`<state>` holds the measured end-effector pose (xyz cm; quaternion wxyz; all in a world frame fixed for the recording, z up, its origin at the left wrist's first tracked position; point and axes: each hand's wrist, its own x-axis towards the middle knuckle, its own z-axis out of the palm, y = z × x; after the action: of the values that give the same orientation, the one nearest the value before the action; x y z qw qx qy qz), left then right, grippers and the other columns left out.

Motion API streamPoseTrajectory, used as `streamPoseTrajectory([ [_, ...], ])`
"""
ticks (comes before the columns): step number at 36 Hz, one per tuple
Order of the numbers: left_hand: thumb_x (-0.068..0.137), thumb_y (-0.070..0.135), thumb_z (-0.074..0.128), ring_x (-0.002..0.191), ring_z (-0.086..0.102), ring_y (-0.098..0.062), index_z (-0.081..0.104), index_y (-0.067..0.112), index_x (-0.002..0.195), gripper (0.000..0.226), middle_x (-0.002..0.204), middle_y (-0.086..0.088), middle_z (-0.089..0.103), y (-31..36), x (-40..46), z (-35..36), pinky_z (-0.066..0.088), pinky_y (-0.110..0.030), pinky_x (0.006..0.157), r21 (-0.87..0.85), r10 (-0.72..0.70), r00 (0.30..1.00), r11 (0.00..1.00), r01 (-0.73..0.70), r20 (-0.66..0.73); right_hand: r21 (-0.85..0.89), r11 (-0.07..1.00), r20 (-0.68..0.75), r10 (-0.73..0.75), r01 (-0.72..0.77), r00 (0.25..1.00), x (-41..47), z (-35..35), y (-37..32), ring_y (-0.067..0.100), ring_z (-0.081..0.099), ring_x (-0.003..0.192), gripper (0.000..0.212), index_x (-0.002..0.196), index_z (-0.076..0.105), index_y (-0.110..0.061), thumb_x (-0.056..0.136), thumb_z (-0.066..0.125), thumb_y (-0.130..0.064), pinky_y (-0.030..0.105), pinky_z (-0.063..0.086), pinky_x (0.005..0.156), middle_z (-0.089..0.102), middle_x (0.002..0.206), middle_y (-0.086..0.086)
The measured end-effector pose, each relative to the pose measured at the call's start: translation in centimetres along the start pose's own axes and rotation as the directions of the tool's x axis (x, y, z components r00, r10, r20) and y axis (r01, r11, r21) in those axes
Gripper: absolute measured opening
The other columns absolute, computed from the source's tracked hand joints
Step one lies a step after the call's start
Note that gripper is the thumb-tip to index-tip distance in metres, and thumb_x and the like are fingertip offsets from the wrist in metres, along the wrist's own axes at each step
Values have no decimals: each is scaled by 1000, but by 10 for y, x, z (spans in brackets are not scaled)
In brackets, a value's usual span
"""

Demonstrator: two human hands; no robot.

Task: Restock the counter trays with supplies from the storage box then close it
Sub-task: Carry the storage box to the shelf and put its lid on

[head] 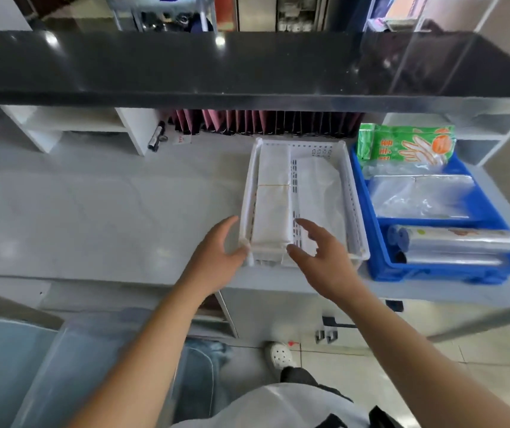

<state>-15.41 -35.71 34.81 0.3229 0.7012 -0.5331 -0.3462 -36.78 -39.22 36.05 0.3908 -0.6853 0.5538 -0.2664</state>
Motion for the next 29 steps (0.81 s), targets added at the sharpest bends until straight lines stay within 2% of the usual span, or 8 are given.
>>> streamPoseTrajectory([
  [2,91,34,64,131,31,3,33,35,149,66,151,19,33,-11,-24,1,26,-19,104,62,55,998,997,-55,-10,-96,995,-19,-33,31,999,-27,5,2,9,45,129,59,145,43,-28,90,62,-37,25,35,101,47,148,-4],
  [5,90,35,65,148,20,-12,30,30,152,71,160,7,25,-30,-55,12,22,-34,119,146,64,998,987,-64,4,-199,980,-22,-20,15,1000,-63,13,12,17,44,134,60,145,42,-30,89,60,-41,35,37,110,46,149,-4],
  [8,89,38,66,151,10,-19,29,31,153,75,164,-2,16,-52,-84,26,16,-42,122,170,7,999,985,-13,33,-267,963,1,37,-35,999,-95,21,23,19,34,142,62,147,40,-30,90,57,-44,42,31,116,40,154,-3],
  [13,89,42,65,152,5,-24,26,34,153,76,165,-4,10,-92,-137,41,14,-46,121,228,-126,989,968,106,74,-399,915,131,124,-63,984,-130,43,34,24,27,146,63,149,35,-33,91,53,-51,45,28,118,30,159,-1],
  [18,89,42,65,151,9,-26,28,27,153,76,165,-6,11,-140,-191,39,14,-41,121,188,-304,952,937,294,26,-478,877,348,133,54,928,-137,78,31,23,21,148,62,149,35,-33,93,52,-50,45,22,119,26,161,0],
  [23,87,50,64,151,11,-30,24,25,155,83,165,-14,8,-187,-245,35,16,-41,121,112,-569,816,809,577,-98,-506,831,563,116,231,818,-128,113,27,21,21,148,60,149,36,-32,94,53,-48,45,23,119,26,161,-1],
  [26,84,44,69,149,21,-30,26,21,154,85,161,-17,21,-204,-279,32,23,-41,118,-4,-678,714,726,688,-177,-492,806,667,108,328,737,-118,135,23,21,22,148,59,149,36,-33,94,52,-47,42,22,119,27,161,-2],
  [29,82,31,76,142,35,-27,31,16,152,84,153,-13,38,-207,-309,31,32,-41,114,-208,-767,598,640,740,-232,-447,792,755,85,416,650,-107,160,17,21,25,147,58,148,38,-30,94,54,-45,39,23,119,30,160,0],
])
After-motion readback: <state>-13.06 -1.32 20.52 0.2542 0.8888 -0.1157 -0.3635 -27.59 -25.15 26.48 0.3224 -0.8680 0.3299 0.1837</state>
